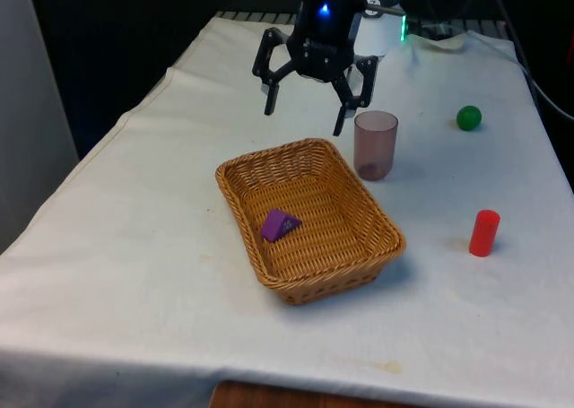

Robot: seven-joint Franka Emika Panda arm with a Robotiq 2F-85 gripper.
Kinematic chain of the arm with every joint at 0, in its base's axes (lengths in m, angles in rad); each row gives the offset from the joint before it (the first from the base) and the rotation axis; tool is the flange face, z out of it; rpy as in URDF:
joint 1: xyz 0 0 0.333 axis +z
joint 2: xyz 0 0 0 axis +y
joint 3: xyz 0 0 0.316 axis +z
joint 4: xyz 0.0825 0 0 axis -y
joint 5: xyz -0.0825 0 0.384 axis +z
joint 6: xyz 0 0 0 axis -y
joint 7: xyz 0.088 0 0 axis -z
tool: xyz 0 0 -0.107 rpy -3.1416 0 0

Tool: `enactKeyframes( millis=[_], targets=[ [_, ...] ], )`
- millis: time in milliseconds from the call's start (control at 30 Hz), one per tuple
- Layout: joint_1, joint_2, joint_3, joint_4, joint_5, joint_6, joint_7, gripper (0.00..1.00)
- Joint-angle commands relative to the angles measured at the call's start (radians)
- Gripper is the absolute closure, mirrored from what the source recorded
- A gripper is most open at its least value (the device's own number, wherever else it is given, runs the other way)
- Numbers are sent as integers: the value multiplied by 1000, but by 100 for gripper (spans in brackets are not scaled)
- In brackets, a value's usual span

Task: Pick up the triangular block and place it into the basket.

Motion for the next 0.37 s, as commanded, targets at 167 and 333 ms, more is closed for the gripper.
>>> enactKeyframes(
  millis=[167, 333],
  targets=[
    [-6, -10, 12, 1, 33, -41, -47, 0],
    [0, -5, 2, 3, 20, -31, -36, 0]
  ],
)
